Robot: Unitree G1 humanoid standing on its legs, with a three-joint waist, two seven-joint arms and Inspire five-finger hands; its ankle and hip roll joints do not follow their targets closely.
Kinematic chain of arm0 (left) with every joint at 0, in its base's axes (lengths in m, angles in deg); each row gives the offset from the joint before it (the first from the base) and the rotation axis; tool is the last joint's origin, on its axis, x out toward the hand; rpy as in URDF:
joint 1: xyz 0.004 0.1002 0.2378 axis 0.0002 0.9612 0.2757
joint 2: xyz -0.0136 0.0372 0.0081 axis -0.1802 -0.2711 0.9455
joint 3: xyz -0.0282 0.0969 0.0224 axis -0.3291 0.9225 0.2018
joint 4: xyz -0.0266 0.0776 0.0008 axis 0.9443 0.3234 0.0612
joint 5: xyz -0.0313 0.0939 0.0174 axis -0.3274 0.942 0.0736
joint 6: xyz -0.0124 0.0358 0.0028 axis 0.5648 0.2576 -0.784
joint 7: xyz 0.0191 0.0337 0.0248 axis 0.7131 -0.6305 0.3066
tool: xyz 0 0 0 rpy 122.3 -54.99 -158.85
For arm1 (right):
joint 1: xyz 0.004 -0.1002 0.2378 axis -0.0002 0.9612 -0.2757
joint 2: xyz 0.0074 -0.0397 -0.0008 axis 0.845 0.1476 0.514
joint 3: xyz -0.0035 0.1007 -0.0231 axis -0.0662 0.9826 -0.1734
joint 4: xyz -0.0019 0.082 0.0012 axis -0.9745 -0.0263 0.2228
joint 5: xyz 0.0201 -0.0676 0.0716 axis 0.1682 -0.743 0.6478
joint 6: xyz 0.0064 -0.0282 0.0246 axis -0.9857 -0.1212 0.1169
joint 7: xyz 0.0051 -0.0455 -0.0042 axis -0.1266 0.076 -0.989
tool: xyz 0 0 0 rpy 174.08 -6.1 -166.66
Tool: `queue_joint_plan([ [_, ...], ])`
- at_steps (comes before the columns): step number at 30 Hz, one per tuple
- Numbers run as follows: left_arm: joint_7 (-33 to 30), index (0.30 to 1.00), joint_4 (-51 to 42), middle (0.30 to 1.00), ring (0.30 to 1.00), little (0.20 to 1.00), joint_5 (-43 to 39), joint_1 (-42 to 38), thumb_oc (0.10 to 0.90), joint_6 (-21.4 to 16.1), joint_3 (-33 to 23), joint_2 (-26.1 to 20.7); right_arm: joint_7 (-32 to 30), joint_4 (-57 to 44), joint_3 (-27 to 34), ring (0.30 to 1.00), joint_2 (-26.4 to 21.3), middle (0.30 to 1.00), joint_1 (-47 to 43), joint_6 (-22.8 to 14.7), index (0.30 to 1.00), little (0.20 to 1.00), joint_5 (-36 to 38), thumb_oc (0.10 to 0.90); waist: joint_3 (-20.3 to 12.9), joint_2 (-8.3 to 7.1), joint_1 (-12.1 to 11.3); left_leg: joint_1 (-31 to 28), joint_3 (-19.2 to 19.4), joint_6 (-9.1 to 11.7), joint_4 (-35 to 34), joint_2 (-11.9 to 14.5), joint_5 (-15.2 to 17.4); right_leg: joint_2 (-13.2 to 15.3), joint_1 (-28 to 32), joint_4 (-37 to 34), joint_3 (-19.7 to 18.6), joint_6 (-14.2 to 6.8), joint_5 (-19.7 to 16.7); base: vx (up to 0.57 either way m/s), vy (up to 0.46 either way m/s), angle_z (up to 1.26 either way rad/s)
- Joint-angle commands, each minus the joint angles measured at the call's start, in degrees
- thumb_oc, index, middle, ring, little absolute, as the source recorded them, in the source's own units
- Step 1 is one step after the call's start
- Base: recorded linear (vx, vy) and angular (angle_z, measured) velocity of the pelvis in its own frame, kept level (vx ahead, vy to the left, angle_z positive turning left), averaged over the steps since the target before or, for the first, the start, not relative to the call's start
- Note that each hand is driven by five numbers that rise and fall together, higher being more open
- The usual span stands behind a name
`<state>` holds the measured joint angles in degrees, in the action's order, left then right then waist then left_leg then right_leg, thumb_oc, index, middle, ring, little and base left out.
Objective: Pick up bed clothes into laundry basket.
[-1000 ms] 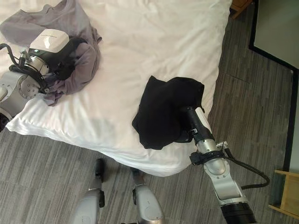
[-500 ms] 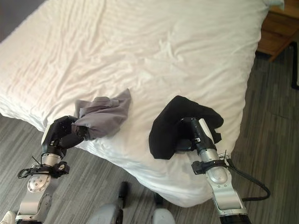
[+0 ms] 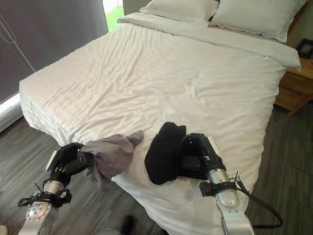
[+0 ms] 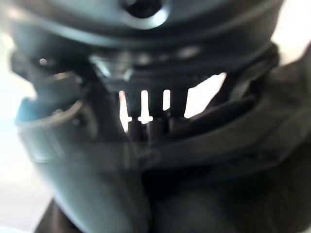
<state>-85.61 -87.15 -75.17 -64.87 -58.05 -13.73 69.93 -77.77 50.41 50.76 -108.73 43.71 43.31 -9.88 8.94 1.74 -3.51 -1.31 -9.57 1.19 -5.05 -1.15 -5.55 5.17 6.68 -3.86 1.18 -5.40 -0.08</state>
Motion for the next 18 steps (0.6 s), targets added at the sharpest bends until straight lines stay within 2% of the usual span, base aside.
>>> queue_joint_plan([
  [1, 0.69, 0.300, -4.80, 0.300, 0.300, 0.300, 0.38, -7.91, 0.400, -5.41, 2.19, -3.52, -1.23, -0.31, -0.37, 0.300, -3.49, 0.300, -4.62, -3.70, 0.300, 0.300, -4.66, 0.400, -4.89, -3.01, 0.27, 0.03, 2.81, -1.09, 4.29, 0.69, 7.86, 4.97, -3.85, 11.66, -2.61, -3.53, 6.37, -0.06, 0.113, -0.03],
  [4, 2.12, 0.300, -5.02, 0.300, 0.300, 0.300, 1.14, -9.19, 0.400, -5.17, 4.92, -4.20, -1.07, 0.41, -1.10, 0.300, -3.14, 0.300, -4.10, -3.71, 0.300, 0.300, -4.83, 0.400, -3.90, -3.52, 0.95, -0.66, 3.82, -1.70, 3.95, 0.32, 8.25, 5.45, -4.95, 13.01, -3.87, -4.23, 5.92, -0.03, 0.090, -0.04],
  [7, 1.65, 0.300, -4.91, 0.300, 0.300, 0.300, 2.35, -11.41, 0.400, -5.26, 7.12, -4.01, -2.41, 1.56, -2.73, 0.300, -5.35, 0.300, -3.10, -3.23, 0.300, 0.300, -13.87, 0.400, -2.39, -4.26, 2.09, -1.08, 5.93, -2.11, 3.16, -0.07, 8.44, 6.36, -6.49, 12.91, -5.49, -5.33, 4.05, -0.06, 0.149, -0.50],
  [8, 1.62, 0.300, -4.66, 0.300, 0.300, 0.300, 1.77, -11.53, 0.400, -5.27, 7.53, -3.74, -2.57, 1.09, -2.48, 0.300, -5.39, 0.300, -2.14, -3.17, 0.300, 0.300, -14.76, 0.400, -2.10, -4.47, 2.38, -1.01, 6.41, -2.14, 2.94, -0.14, 8.39, 6.46, -6.83, 12.70, -5.91, -5.52, 3.36, -0.08, 0.122, -0.34],
  [9, 1.14, 0.300, -4.36, 0.300, 0.300, 0.300, 0.80, -12.01, 0.400, -5.08, 8.48, -3.58, -3.82, 0.94, -1.85, 0.300, -4.58, 0.300, -0.56, -3.31, 0.300, 0.300, -13.83, 0.400, -1.36, -4.98, 3.84, -0.72, 7.41, -2.12, 2.73, -0.19, 8.26, 6.42, -7.70, 12.20, -6.70, -5.71, 1.91, -0.06, 0.073, -0.25],
  [10, 1.13, 0.300, -4.23, 0.300, 0.300, 0.300, 0.77, -12.09, 0.400, -5.16, 8.60, -3.62, -3.79, 0.81, -1.73, 0.300, -4.53, 0.300, -0.40, -3.27, 0.300, 0.300, -13.83, 0.400, -1.48, -4.99, 3.50, -0.64, 7.67, -2.14, 2.70, -0.15, 8.26, 6.37, -7.88, 12.11, -6.96, -5.74, 1.78, -0.25, 0.117, -0.47],
  [11, 0.58, 0.300, -4.41, 0.300, 0.300, 0.300, 1.99, -11.61, 0.400, -5.16, 8.29, -5.91, -4.17, 0.74, -1.29, 0.300, -3.95, 0.300, 0.74, -3.69, 0.300, 0.300, -12.58, 0.400, 0.72, -5.99, 6.23, 0.37, 12.42, -1.80, 2.08, 0.35, 7.94, 6.33, -11.50, 9.20, -8.75, -7.15, -3.57, -0.17, 0.081, -0.55],
  [12, 0.59, 0.300, -4.37, 0.300, 0.300, 0.300, 1.98, -11.64, 0.400, -5.17, 8.30, -5.94, -4.16, 0.73, -1.28, 0.300, -3.91, 0.300, 0.73, -3.65, 0.300, 0.300, -12.58, 0.400, 0.45, -5.97, 6.03, 0.30, 12.58, -1.82, 1.89, 0.37, 8.29, 6.30, -11.54, 9.02, -8.90, -7.19, -3.37, -0.27, 0.110, -0.88],
  [13, -0.06, 0.300, -2.98, 0.300, 0.300, 0.300, 2.22, -11.31, 0.400, -4.98, 8.16, -7.05, -4.48, -0.16, -1.17, 0.300, -3.81, 0.300, 0.99, -3.93, 0.300, 0.300, -12.04, 0.400, 1.74, -6.19, 7.73, 0.64, 14.98, -1.78, 1.86, 1.13, 8.34, 6.41, -13.50, 9.49, -7.97, -7.58, -4.91, -0.18, 0.078, -1.54],
  [14, -0.27, 0.300, -2.32, 0.300, 0.300, 0.300, 2.64, -11.64, 0.400, -5.18, 7.58, -8.09, -4.08, -1.02, -1.23, 0.300, -3.91, 0.300, 0.90, -4.05, 0.300, 0.300, -11.74, 0.400, 2.20, -5.79, 7.88, 1.35, 17.59, -1.51, 2.23, 2.35, 7.86, 6.27, -14.80, 10.69, -5.54, -7.33, -3.90, -0.39, 0.233, -1.89],
  [15, -1.79, 0.300, -1.98, 0.300, 0.300, 0.300, 3.81, -13.06, 0.400, -5.11, 6.00, -9.42, -4.35, -1.01, -2.16, 0.300, -3.93, 0.300, -0.88, -3.97, 0.300, 0.300, -11.59, 0.400, 2.17, -4.69, 7.51, 1.47, 24.01, -1.46, 3.17, 4.69, 7.40, 9.65, -13.80, 18.57, 6.64, -6.06, -0.94, -0.31, 0.196, -2.04],
  [16, -1.81, 0.300, -1.95, 0.300, 0.300, 0.300, 3.81, -13.15, 0.400, -5.12, 5.93, -9.44, -4.38, -0.97, -2.21, 0.300, -3.91, 0.300, -1.05, -3.96, 0.300, 0.300, -11.60, 0.400, 2.32, -4.79, 7.45, 1.55, 24.14, -1.42, 3.29, 4.71, 7.32, 9.67, -14.12, 19.05, 6.48, -5.94, -0.80, -0.25, 0.205, -1.55],
  [18, -2.49, 0.300, -2.96, 0.300, 0.300, 0.300, 4.30, -13.80, 0.400, -5.41, 4.08, -9.67, -4.79, -0.95, -3.02, 0.300, -2.81, 0.300, -1.98, -4.21, 0.300, 0.300, -10.92, 0.400, 1.68, -4.60, 7.57, 0.69, 30.41, -2.34, 2.93, 5.74, 6.84, 12.10, -11.18, 26.87, 11.82, -4.58, 1.90, -0.19, 0.152, -1.97],
])
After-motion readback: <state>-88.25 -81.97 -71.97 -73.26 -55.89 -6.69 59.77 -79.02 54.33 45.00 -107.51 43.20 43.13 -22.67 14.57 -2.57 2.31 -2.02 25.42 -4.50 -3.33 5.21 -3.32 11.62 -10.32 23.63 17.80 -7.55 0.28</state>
